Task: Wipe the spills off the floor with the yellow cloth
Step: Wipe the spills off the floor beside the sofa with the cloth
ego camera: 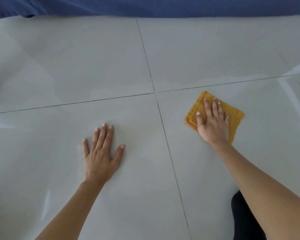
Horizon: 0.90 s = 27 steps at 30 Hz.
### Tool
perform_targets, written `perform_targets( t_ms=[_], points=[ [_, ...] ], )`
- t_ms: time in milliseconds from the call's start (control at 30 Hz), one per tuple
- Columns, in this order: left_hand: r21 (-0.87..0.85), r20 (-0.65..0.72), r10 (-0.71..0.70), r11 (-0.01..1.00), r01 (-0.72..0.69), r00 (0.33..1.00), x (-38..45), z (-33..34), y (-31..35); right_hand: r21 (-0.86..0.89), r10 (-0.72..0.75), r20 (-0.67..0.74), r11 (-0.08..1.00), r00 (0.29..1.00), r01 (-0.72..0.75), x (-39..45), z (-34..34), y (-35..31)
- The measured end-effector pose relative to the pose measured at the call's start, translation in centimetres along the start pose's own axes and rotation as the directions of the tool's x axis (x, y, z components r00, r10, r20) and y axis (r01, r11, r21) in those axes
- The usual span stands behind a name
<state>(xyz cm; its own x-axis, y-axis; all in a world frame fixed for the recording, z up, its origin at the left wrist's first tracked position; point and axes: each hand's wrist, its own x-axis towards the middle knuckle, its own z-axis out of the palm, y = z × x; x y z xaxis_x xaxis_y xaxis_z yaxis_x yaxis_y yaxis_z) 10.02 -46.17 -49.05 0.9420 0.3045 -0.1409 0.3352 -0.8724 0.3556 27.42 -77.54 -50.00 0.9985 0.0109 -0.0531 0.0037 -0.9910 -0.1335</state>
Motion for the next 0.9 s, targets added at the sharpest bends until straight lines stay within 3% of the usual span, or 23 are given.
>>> perform_targets(
  t_ms=[333, 500, 900],
  points=[
    [0.092, 0.024, -0.026, 0.995, 0.024, 0.999, -5.1, -3.7, -9.7, 0.012, -0.166, 0.029, 0.986, 0.986, 0.165, -5.2, 2.3, -12.5],
    [0.062, -0.004, -0.111, 0.992, 0.111, 0.994, -7.3, -4.4, -13.1, 0.016, -0.240, 0.034, 0.971, 0.970, 0.239, -6.7, 3.0, -18.3],
    [-0.031, -0.140, -0.306, 0.952, 0.304, 0.942, -9.6, -3.8, -15.3, 0.106, -0.520, 0.109, 0.853, 0.847, 0.511, -9.9, 4.9, -35.5]
  ],
)
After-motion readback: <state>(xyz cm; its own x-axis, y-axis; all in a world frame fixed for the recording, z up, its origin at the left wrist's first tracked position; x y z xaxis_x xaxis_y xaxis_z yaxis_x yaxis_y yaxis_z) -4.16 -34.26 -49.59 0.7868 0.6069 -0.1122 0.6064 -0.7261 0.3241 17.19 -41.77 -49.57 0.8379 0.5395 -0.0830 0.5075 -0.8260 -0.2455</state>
